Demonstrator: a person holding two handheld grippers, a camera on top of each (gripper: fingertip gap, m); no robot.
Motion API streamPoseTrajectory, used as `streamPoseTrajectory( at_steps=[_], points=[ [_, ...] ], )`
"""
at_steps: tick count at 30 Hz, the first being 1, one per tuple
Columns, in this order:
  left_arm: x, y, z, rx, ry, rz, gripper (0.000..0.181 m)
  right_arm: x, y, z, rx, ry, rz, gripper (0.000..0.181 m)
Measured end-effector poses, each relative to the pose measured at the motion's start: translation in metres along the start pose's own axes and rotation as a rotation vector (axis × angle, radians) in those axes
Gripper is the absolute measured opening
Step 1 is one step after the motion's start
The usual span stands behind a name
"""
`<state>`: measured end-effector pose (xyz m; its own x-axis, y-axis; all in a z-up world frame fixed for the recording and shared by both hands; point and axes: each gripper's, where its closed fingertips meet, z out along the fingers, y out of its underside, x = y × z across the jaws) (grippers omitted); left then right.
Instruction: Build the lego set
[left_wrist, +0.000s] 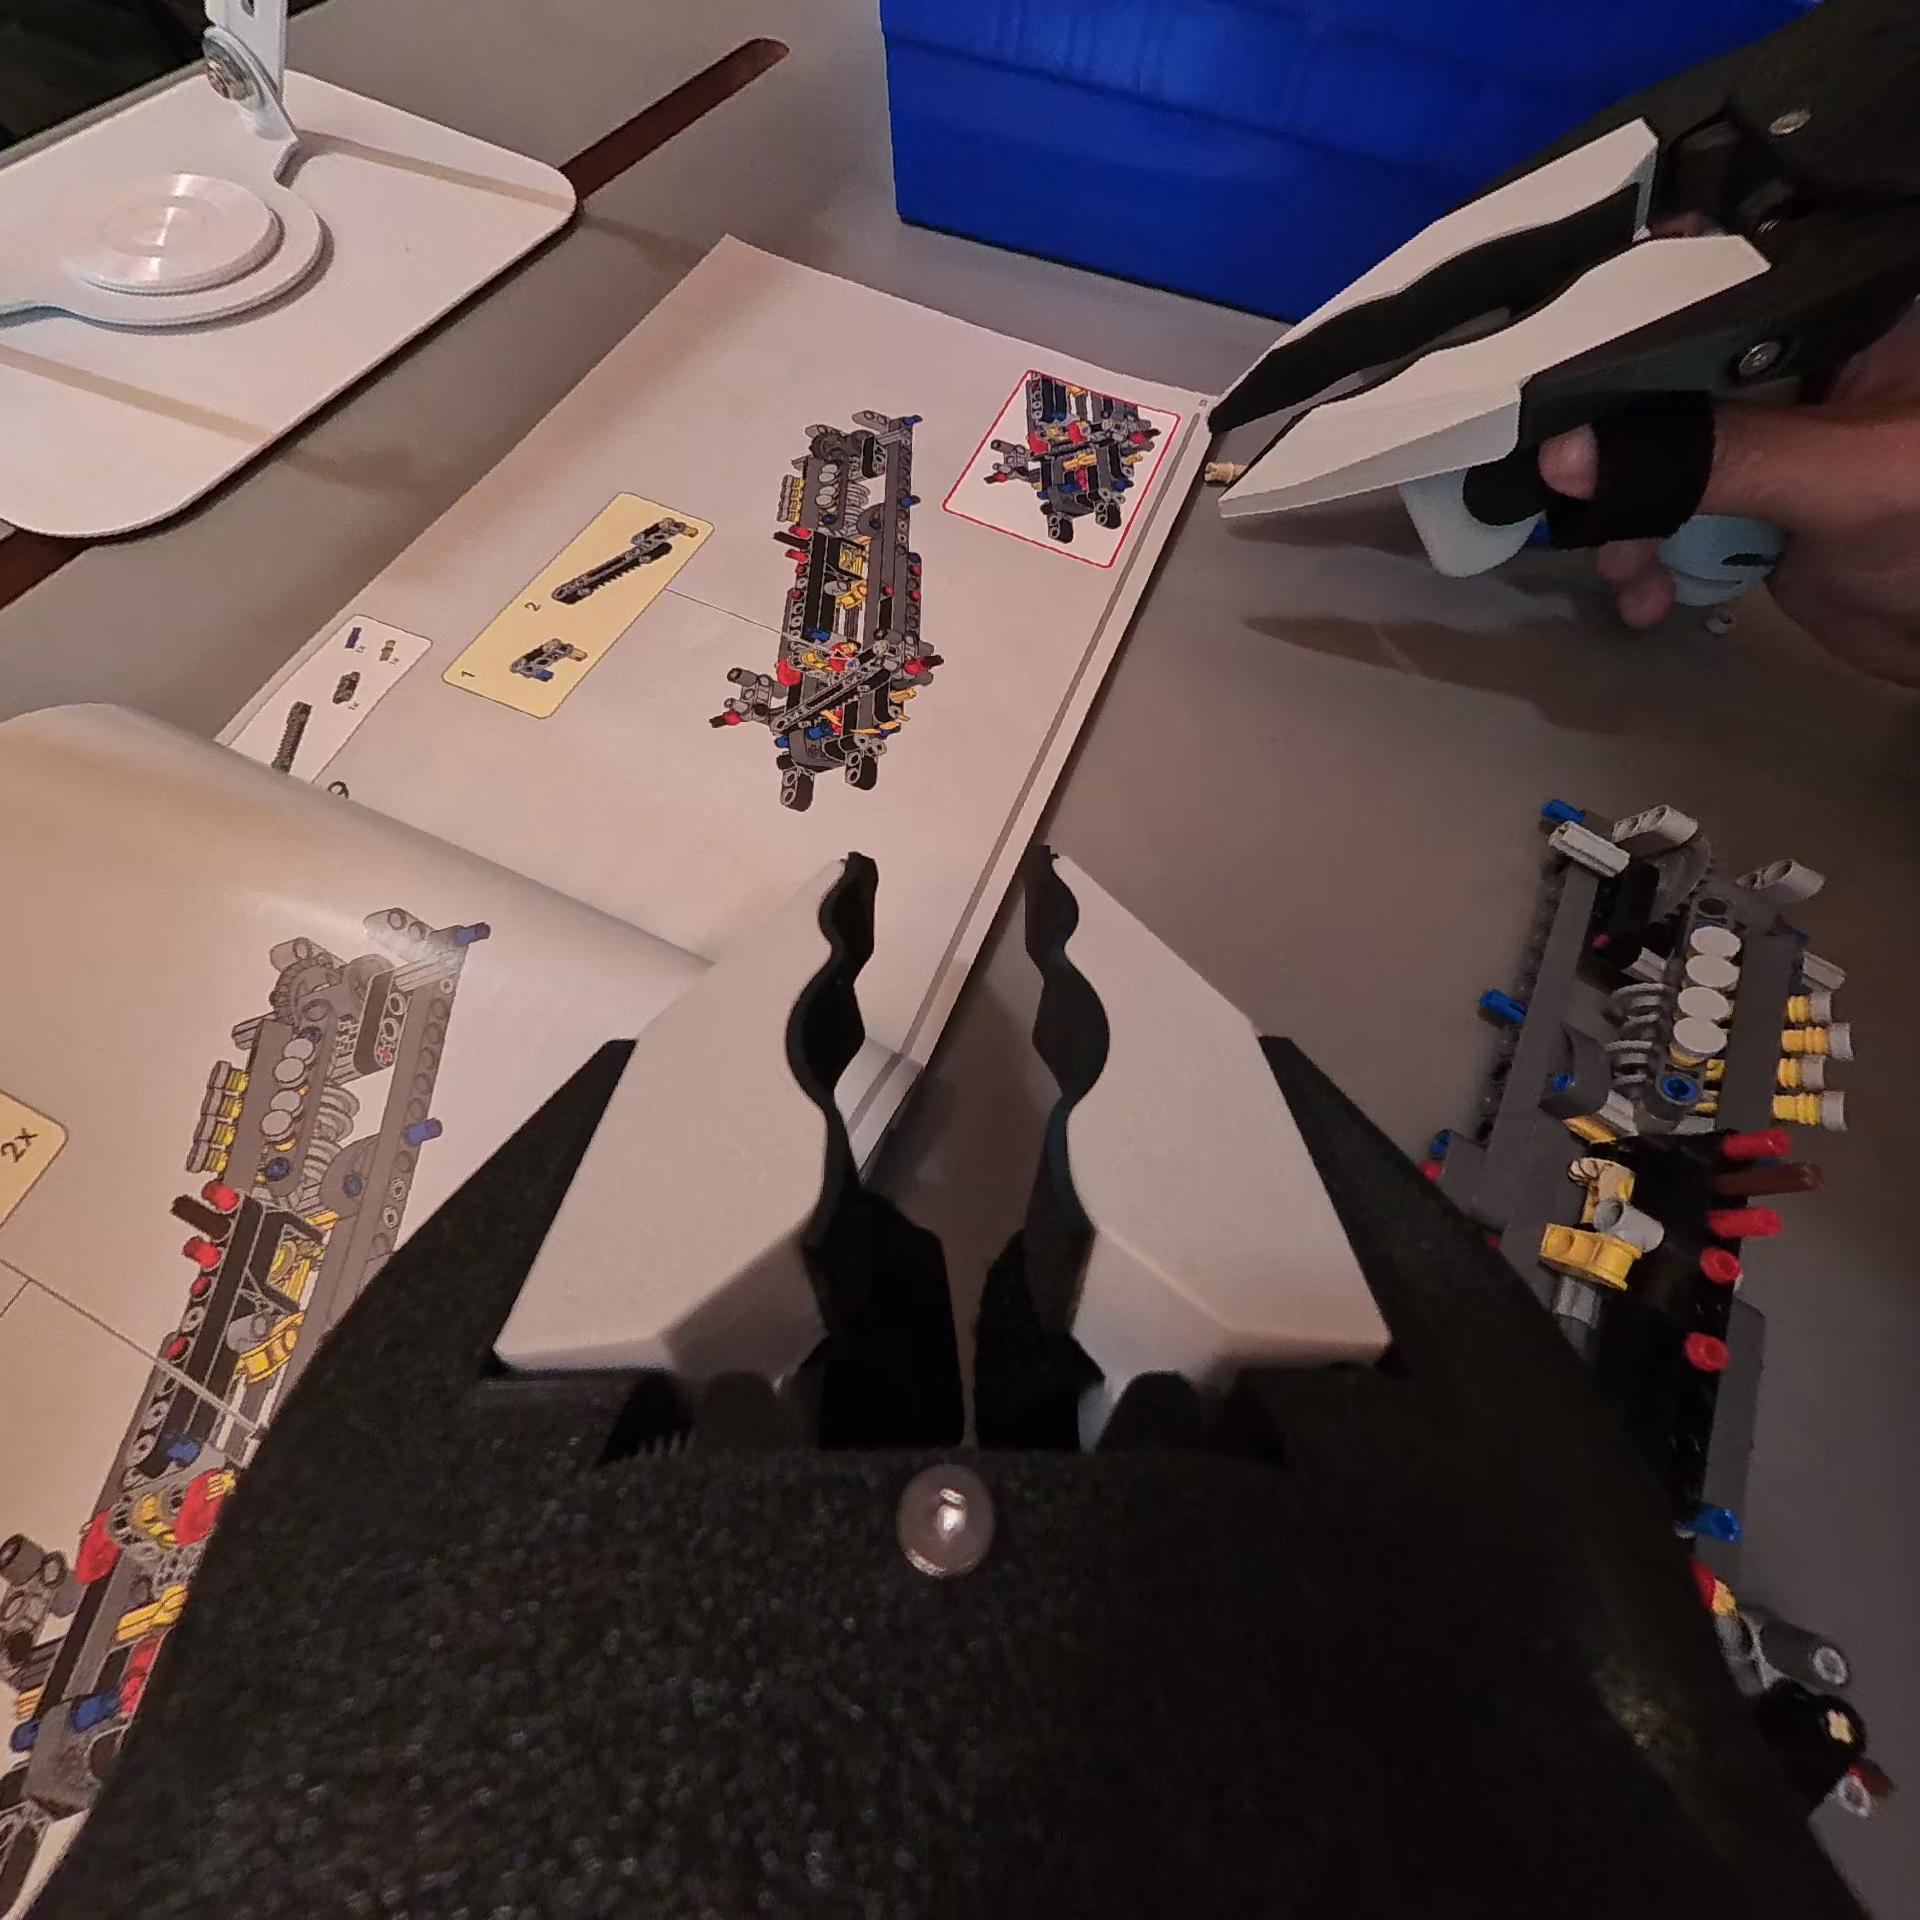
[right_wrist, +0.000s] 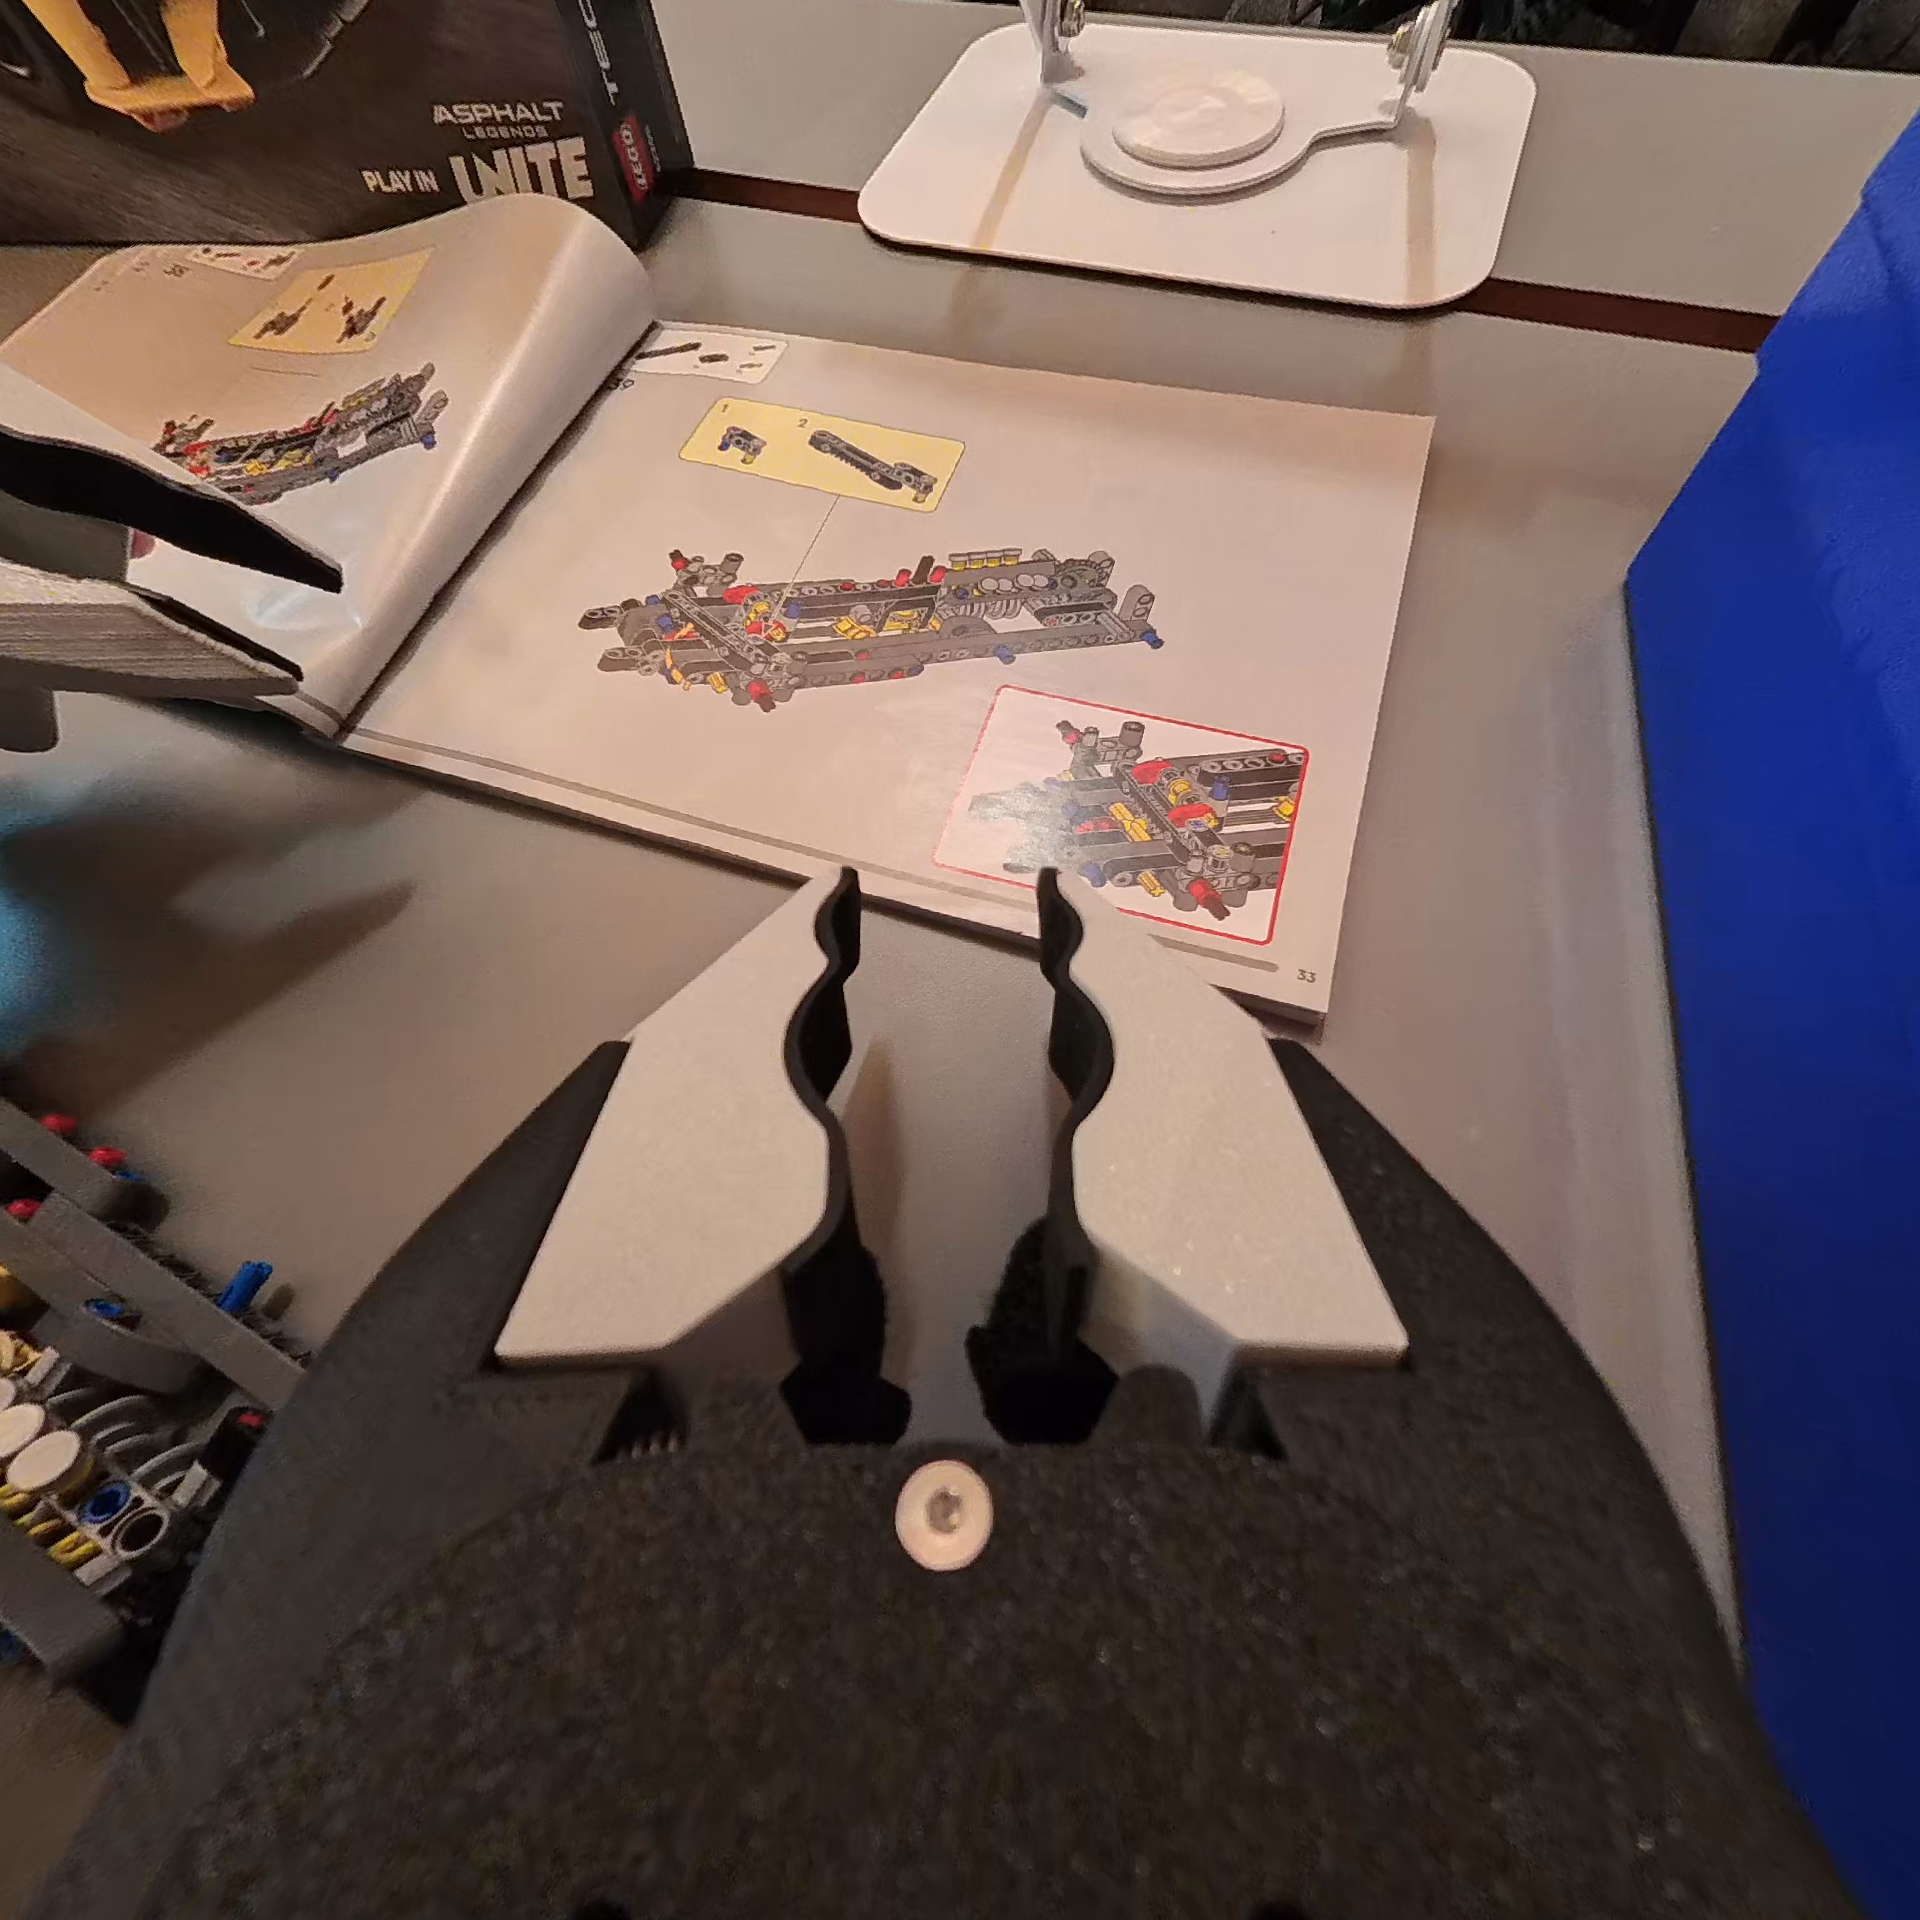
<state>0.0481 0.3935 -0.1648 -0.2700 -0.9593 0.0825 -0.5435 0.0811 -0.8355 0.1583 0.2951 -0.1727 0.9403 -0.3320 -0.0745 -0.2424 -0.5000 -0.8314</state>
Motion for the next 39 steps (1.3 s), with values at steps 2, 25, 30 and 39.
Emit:
streamPoseTrajectory(
  at_steps=[2, 25, 30, 39],
  points=[
    [0.001, -0.001, -0.002, 0.001, -0.001, 0.004, 0.027, -0.001, -0.001, 0.000, 0.002, -0.002, -0.003, 0.033],
    [0.076, 0.104, -0.124, -0.297, 0.231, 0.309, 0.043, -0.241, 0.040, -0.075, -0.022, -0.381, -0.265, 0.014],
    [0.078, 0.106, -0.115, -0.245, 0.250, 0.347, 0.050, -0.269, 0.069, -0.065, -0.131, -0.360, -0.407, 0.019],
    [0.087, 0.113, -0.098, -0.228, 0.289, 0.349, 0.037, -0.274, 0.070, -0.051, -0.175, -0.336, -0.475, 0.017]
  ],
)
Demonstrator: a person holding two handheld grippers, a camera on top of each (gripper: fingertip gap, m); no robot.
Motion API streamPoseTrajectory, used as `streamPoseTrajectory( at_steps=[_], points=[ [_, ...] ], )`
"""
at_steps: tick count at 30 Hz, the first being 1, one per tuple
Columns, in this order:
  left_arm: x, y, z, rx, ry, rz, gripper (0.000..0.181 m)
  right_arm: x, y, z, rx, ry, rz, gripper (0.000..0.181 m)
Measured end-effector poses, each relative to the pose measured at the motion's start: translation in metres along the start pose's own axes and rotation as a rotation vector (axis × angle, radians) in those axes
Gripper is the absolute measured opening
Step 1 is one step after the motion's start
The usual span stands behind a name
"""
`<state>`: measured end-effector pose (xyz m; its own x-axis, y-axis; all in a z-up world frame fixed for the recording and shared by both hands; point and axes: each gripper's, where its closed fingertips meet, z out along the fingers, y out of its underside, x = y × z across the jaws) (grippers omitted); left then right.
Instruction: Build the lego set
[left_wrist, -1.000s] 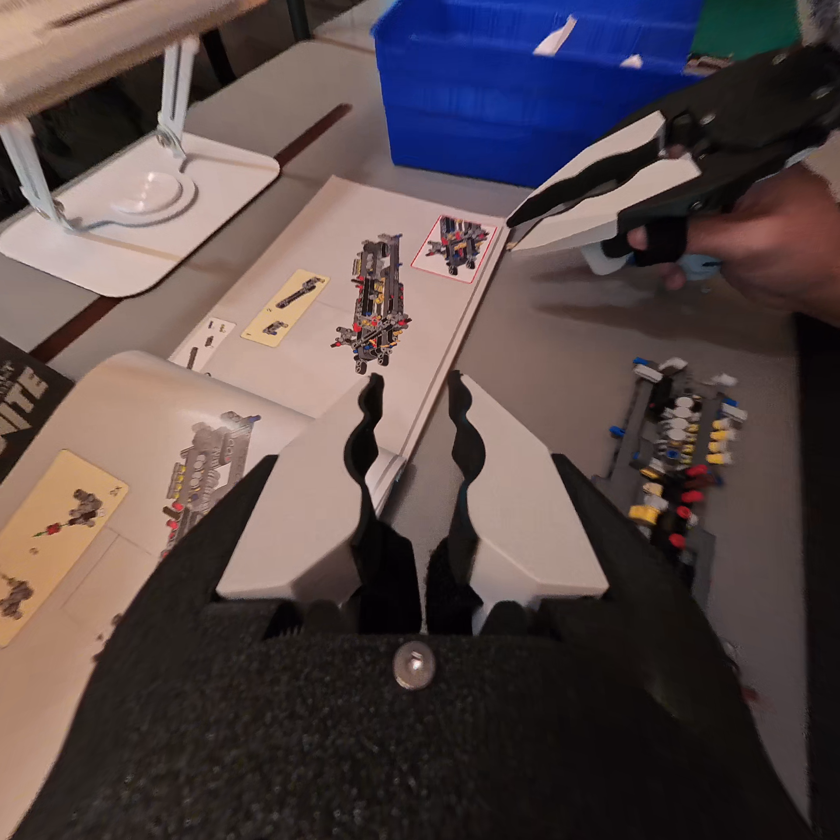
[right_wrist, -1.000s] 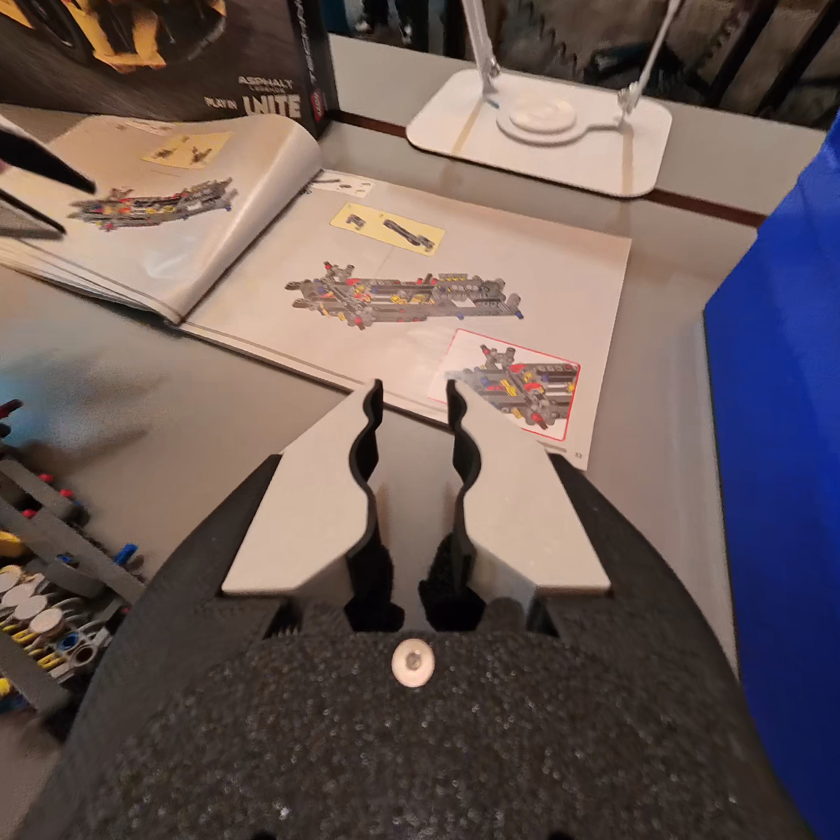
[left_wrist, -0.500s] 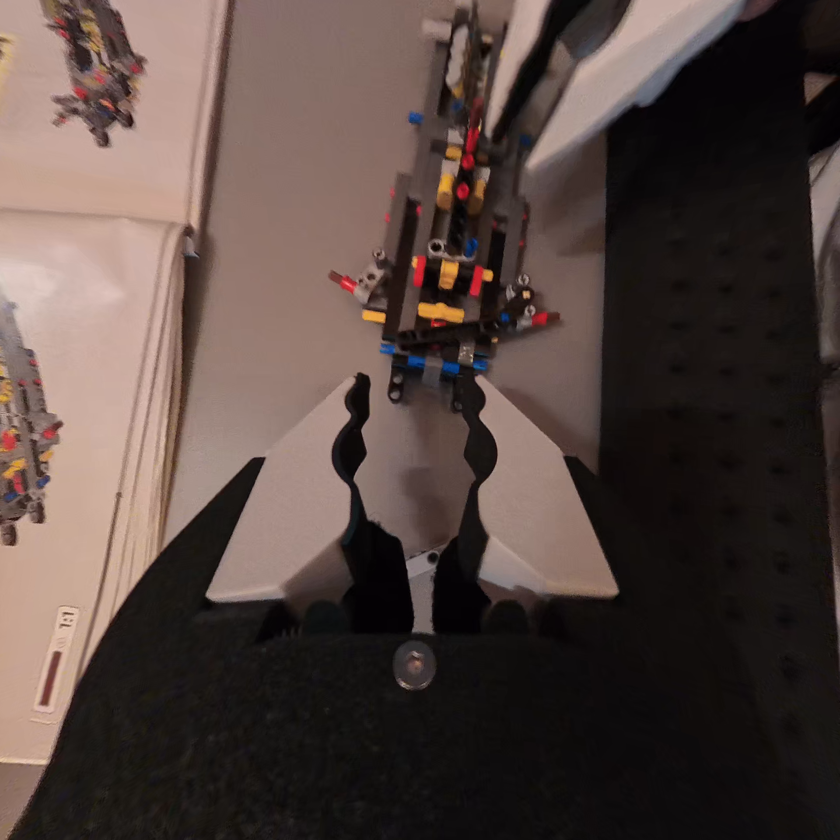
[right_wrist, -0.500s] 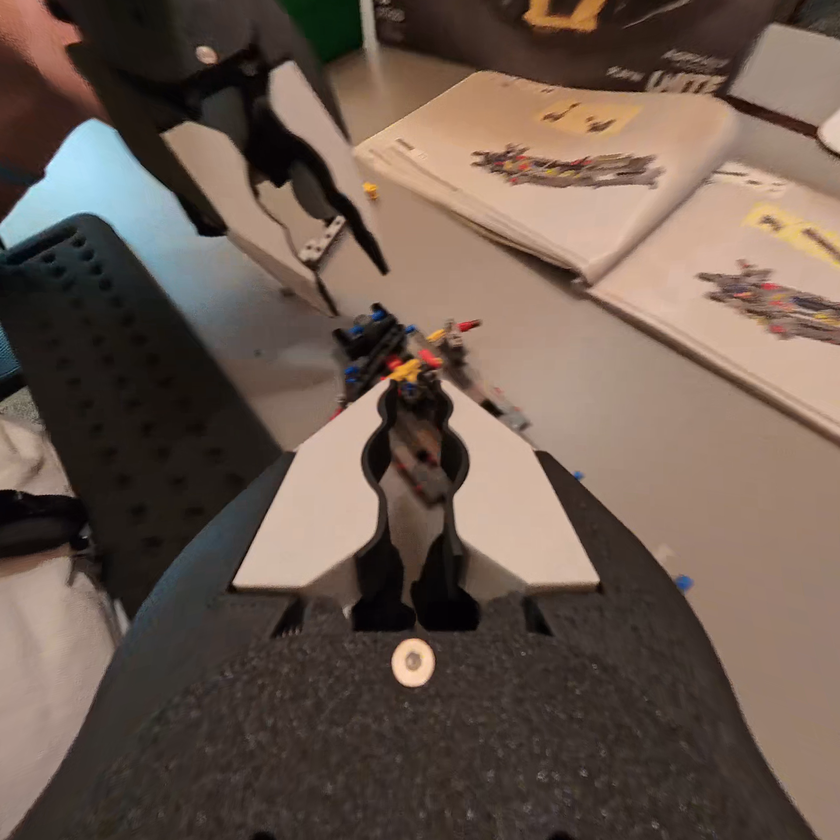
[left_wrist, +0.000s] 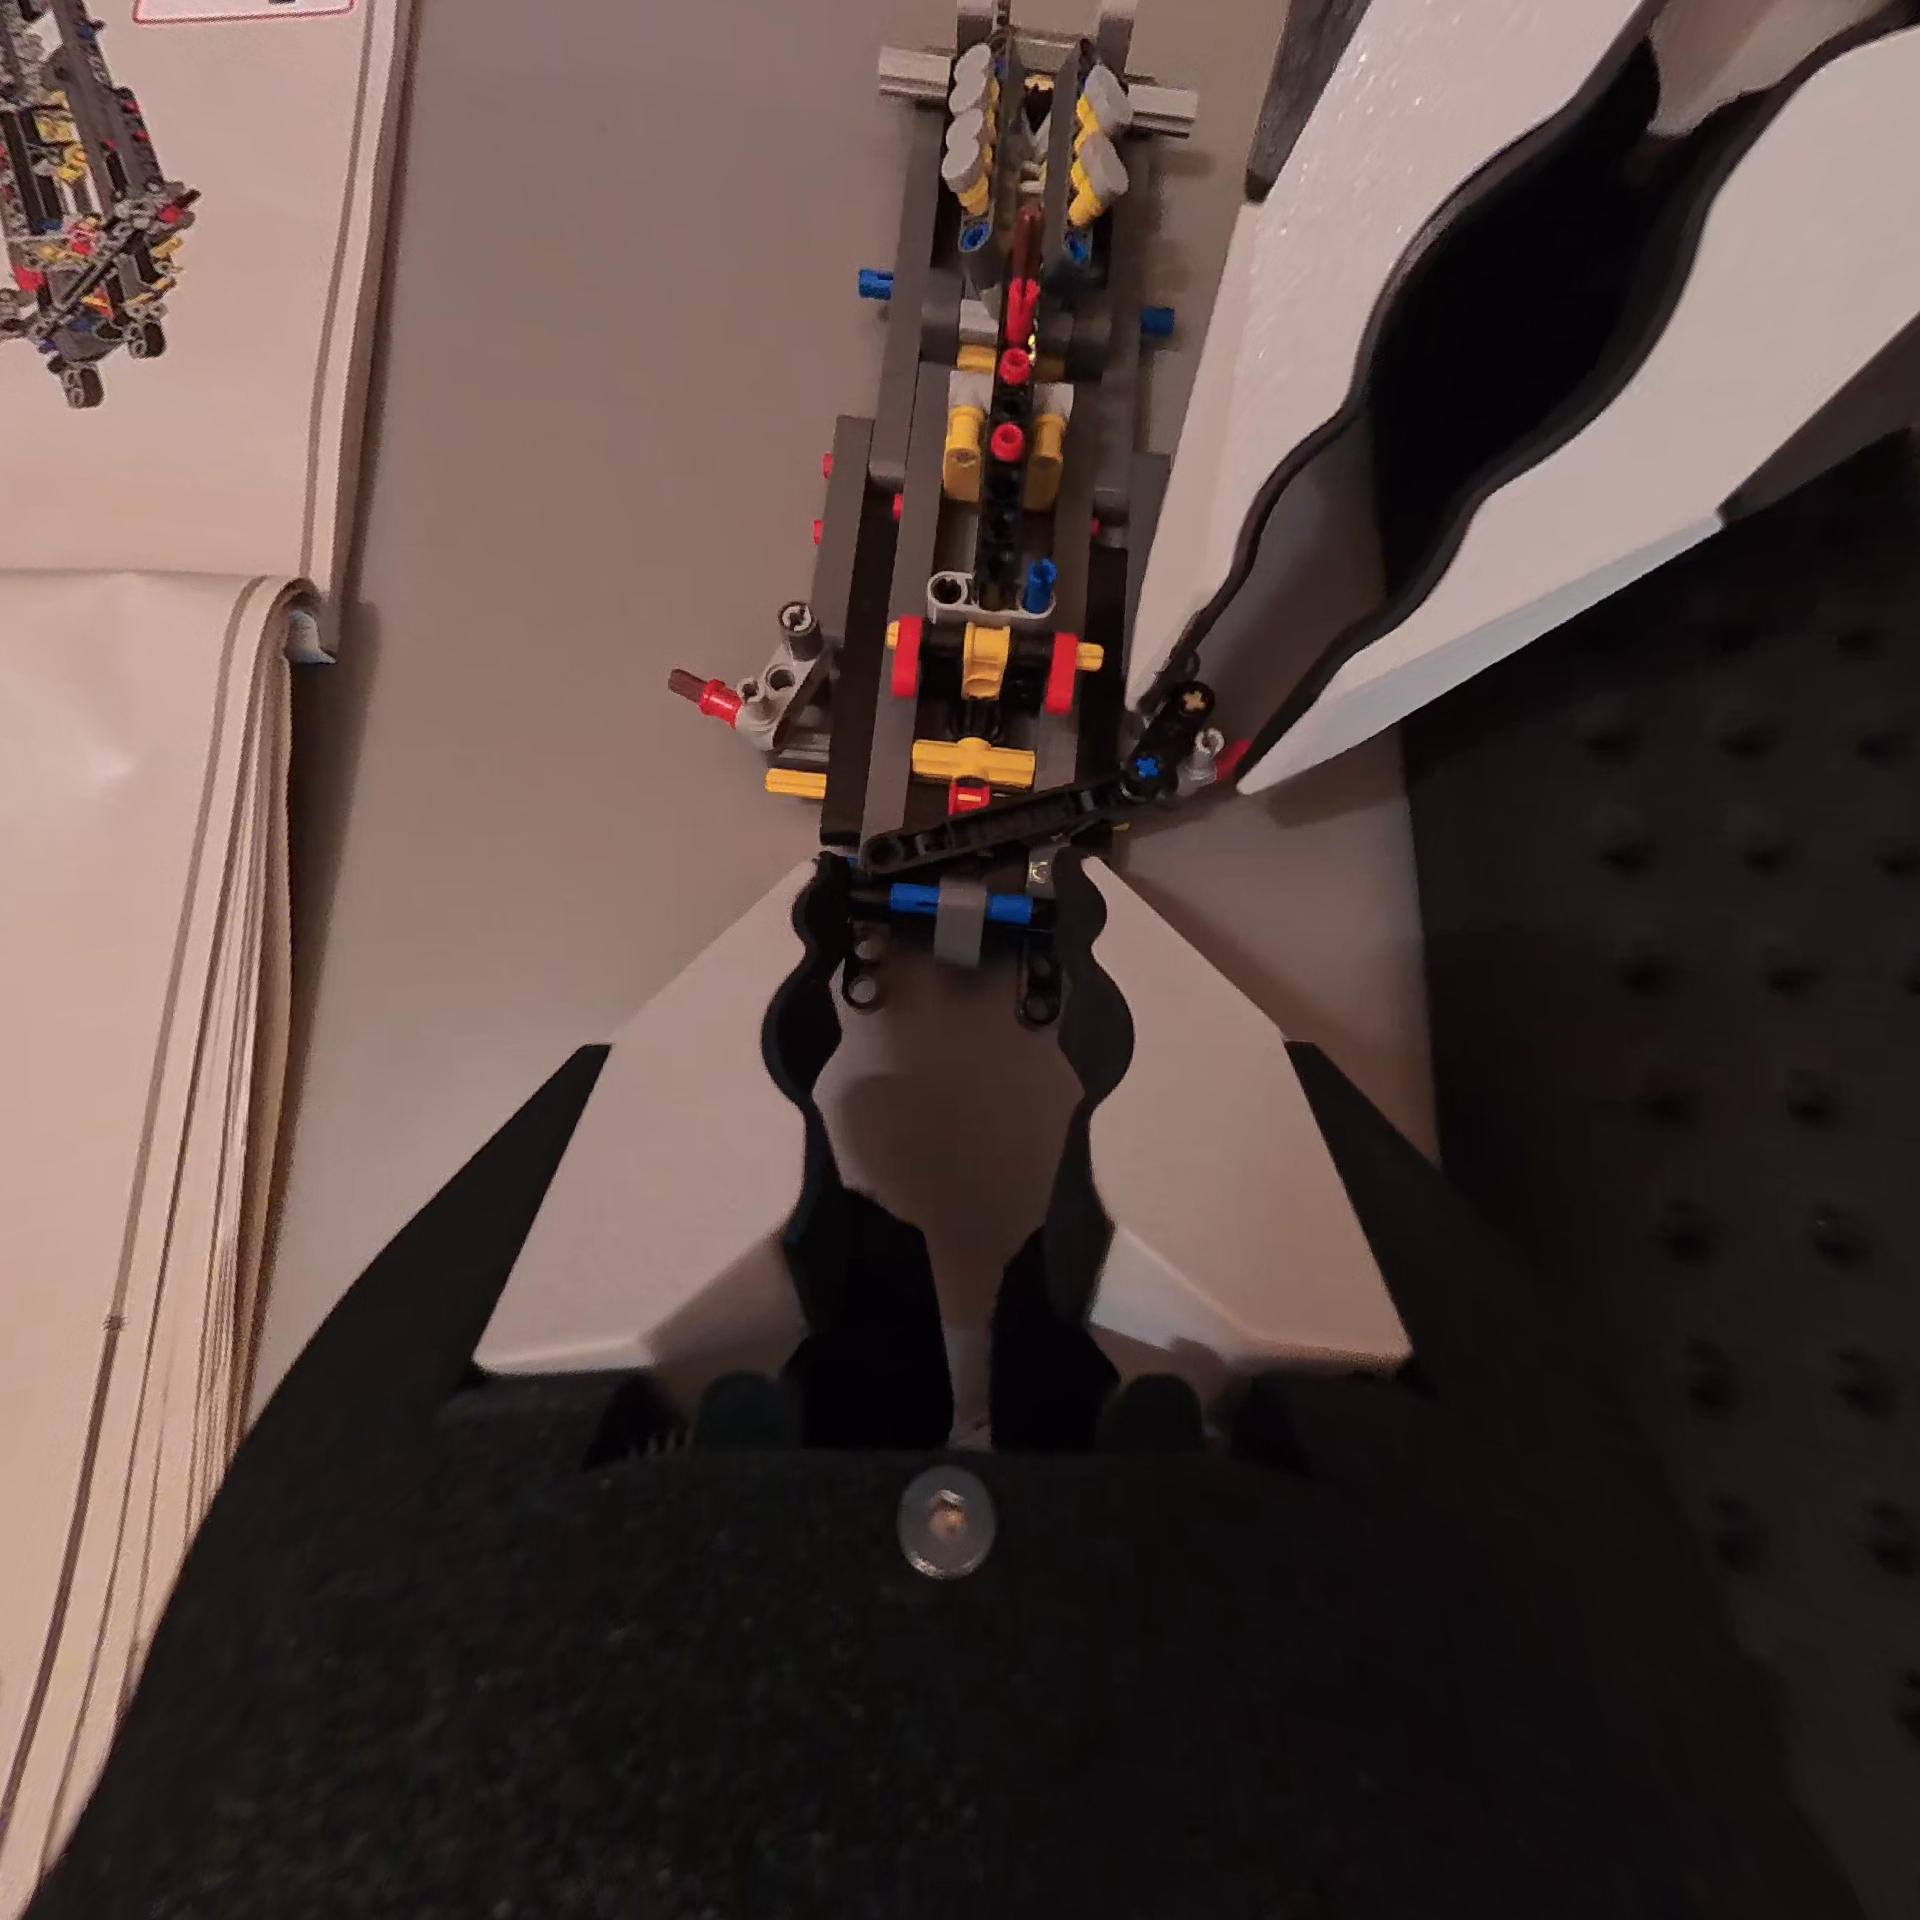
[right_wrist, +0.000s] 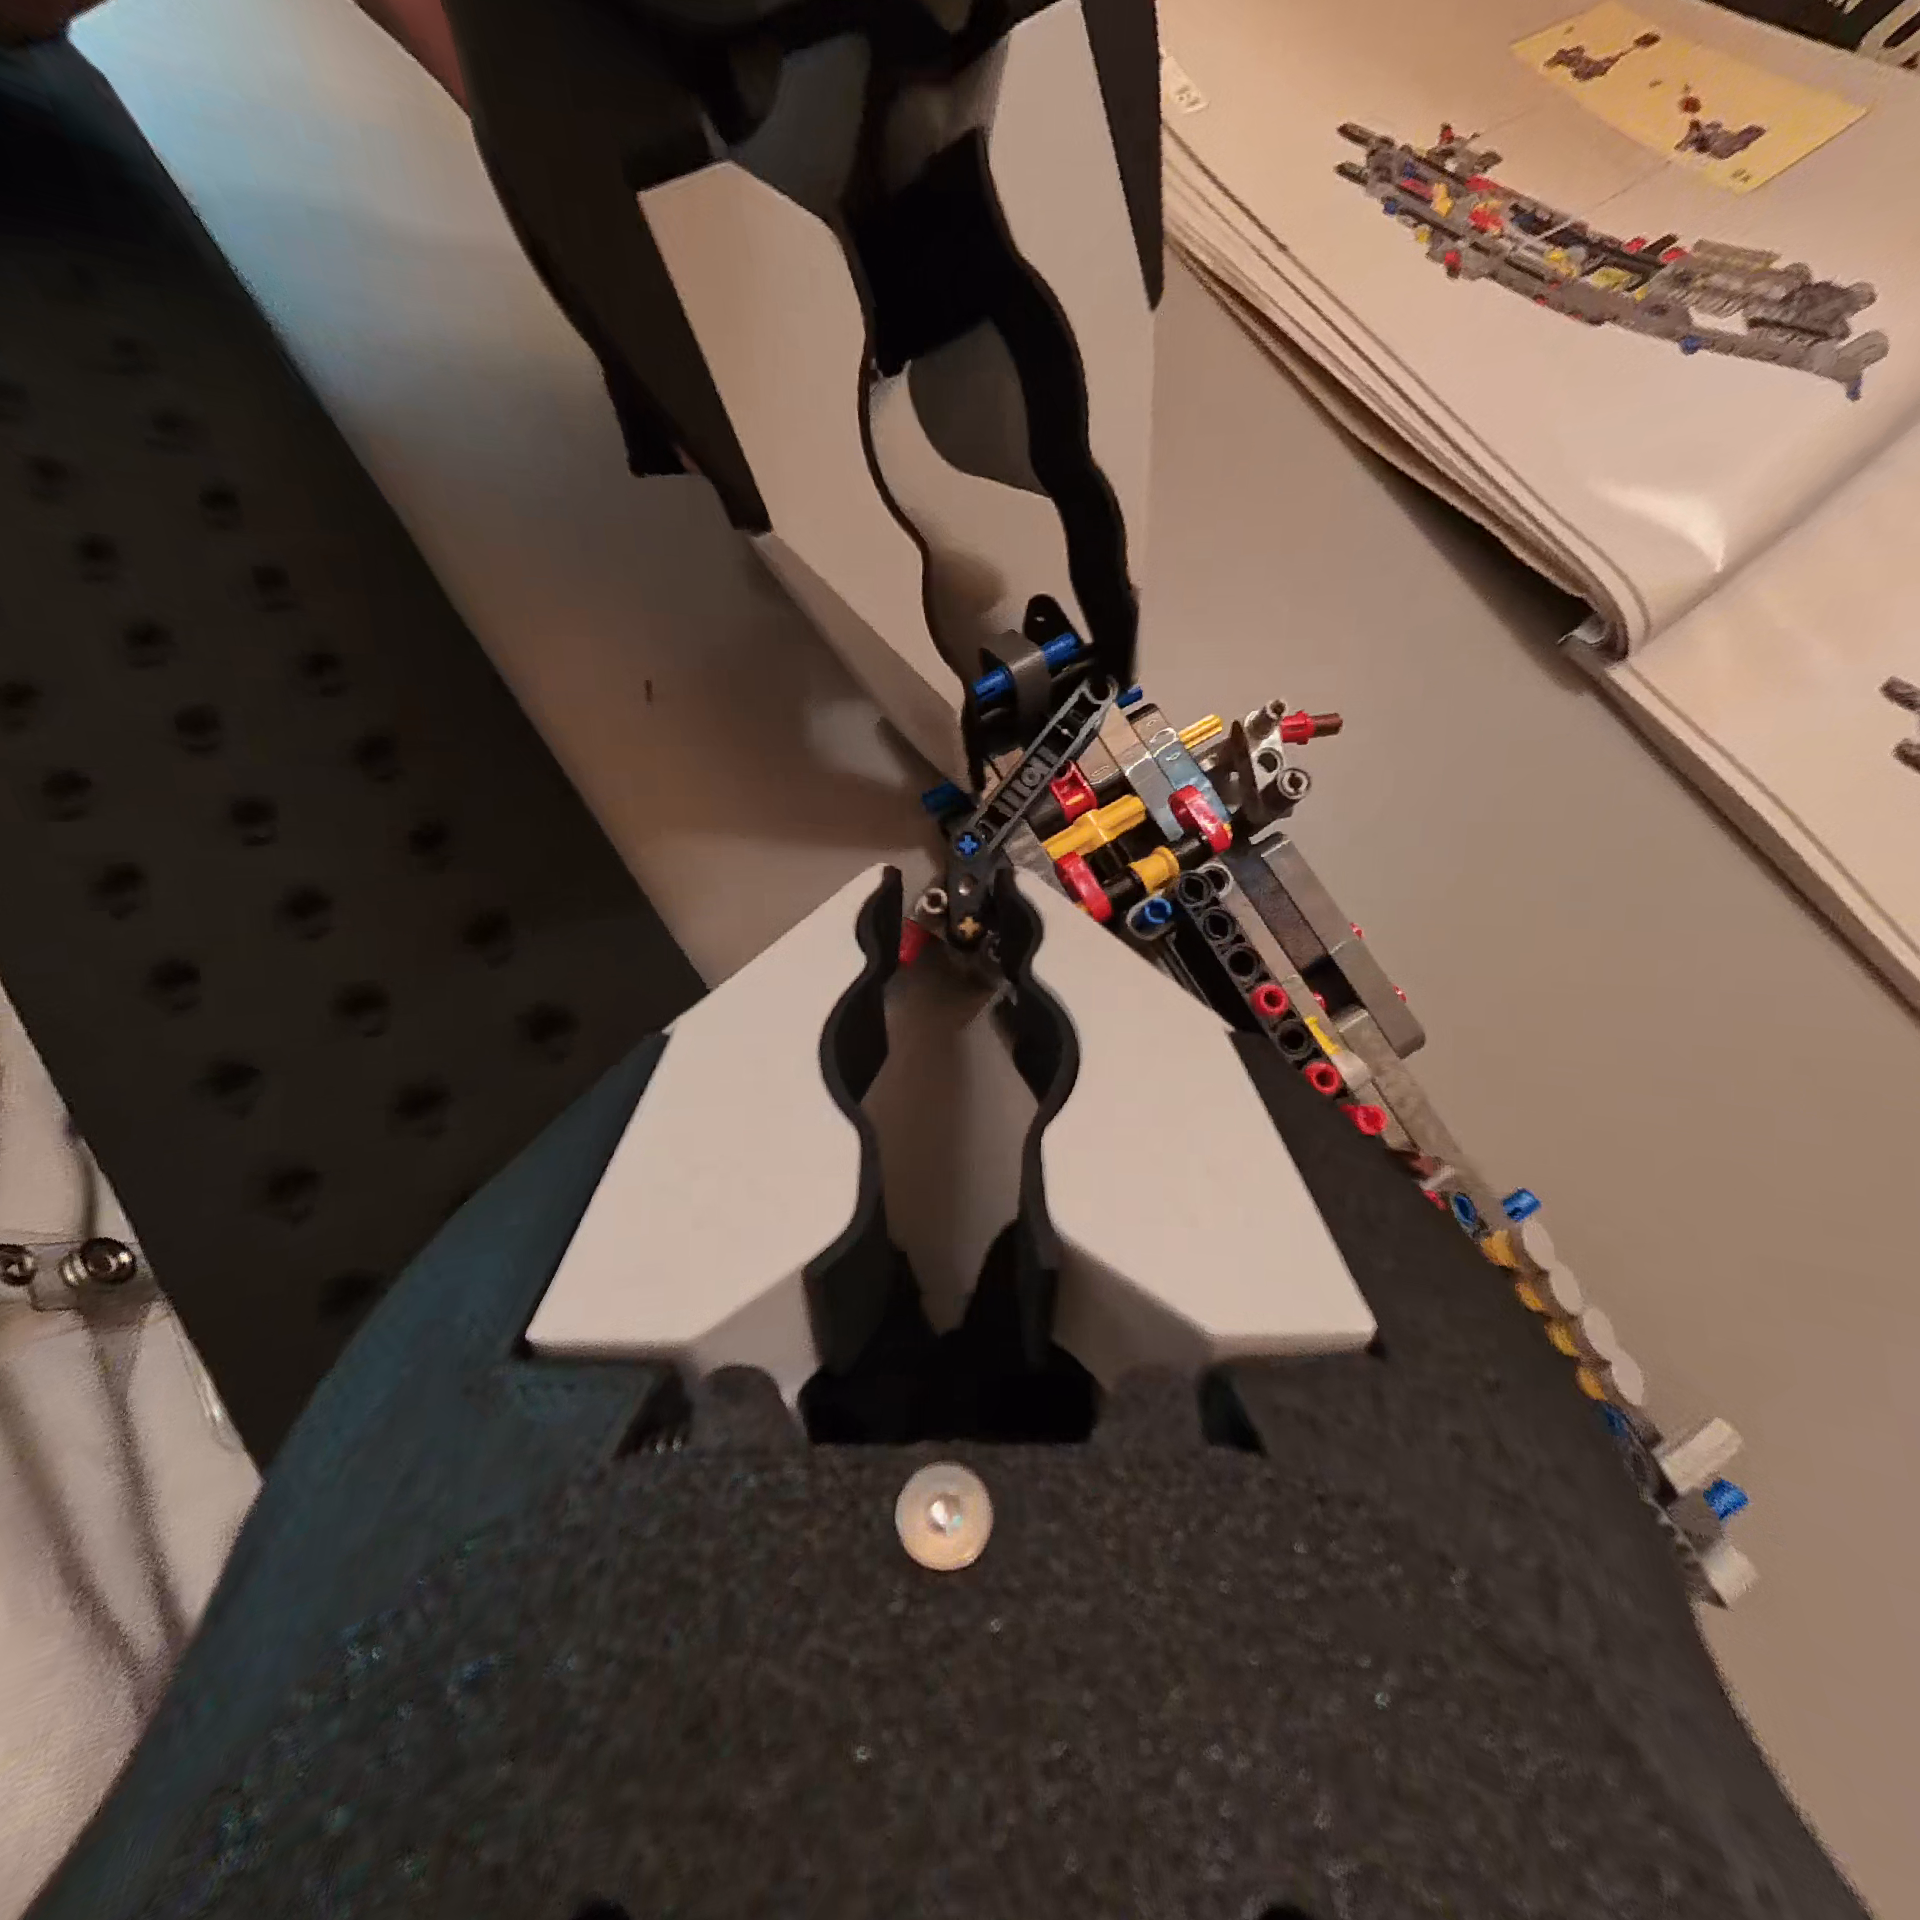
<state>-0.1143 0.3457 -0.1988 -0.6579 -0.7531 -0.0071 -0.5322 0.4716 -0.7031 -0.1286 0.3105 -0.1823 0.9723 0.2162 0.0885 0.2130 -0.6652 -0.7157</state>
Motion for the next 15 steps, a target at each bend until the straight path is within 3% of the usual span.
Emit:
streamPoseTrajectory(
  at_steps=[9, 15],
  points=[
    [0.000, 0.000, -0.001, 0.011, -0.024, -0.019, 0.032, 0.006, 0.002, 0.007, -0.059, 0.013, 0.104, 0.007],
    [0.002, -0.002, 0.000, 0.021, -0.060, -0.040, 0.032, 0.011, 0.007, 0.003, -0.063, 0.091, 0.365, 0.007]
  ],
)
